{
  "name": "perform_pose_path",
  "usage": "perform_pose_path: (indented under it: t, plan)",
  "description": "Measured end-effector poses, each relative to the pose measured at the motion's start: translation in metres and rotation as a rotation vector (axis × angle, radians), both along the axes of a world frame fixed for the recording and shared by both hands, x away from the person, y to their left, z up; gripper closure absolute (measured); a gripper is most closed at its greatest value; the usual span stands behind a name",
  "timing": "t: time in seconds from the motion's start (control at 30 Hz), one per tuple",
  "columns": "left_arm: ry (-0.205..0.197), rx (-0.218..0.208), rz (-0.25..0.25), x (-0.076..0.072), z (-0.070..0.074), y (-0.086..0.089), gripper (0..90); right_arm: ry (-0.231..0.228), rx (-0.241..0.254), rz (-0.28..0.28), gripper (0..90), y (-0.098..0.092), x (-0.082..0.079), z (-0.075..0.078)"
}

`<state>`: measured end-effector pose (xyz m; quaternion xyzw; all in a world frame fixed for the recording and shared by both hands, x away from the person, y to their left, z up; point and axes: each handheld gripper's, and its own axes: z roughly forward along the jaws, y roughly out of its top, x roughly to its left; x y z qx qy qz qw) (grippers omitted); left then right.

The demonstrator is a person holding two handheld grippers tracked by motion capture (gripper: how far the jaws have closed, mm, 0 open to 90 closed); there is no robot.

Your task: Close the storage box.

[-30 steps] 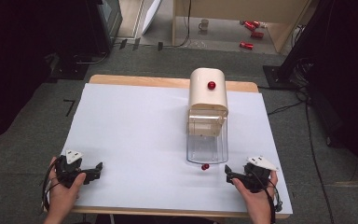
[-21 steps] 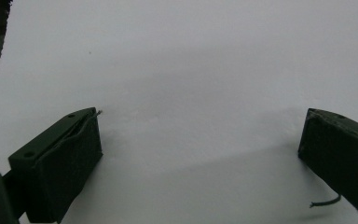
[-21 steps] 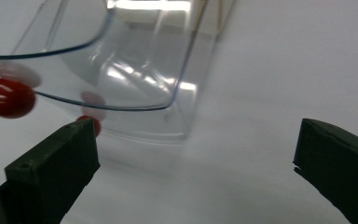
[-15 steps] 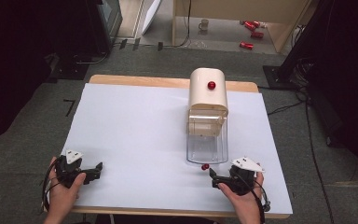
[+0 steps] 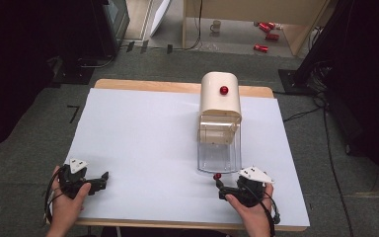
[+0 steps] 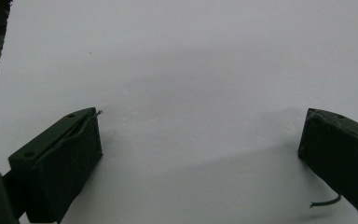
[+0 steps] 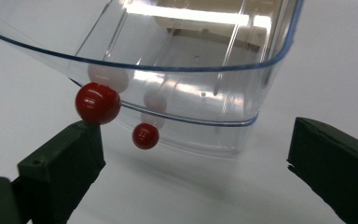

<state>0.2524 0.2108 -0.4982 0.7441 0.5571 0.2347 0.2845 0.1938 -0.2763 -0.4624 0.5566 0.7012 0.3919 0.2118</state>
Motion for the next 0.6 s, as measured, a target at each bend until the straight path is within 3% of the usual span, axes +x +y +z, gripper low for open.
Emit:
perform_pose_path:
  t: [0.1,0.13,0.6]
  plan:
    - [0.000,0.000,0.000,0.000,0.000,0.000,0.0,-0.014,0.001,0.006,8.2,0.001,-0.001,0.002]
    - [0.000,0.000,0.000,0.000,0.000,0.000,0.0,-0.026,0.002,0.006,13.6,0.003,-0.002,0.004]
    - [-0.001,0.000,0.000,0.000,0.000,0.000,0.0,-0.046,0.016,-0.005,15.3,0.003,0.003,0.016]
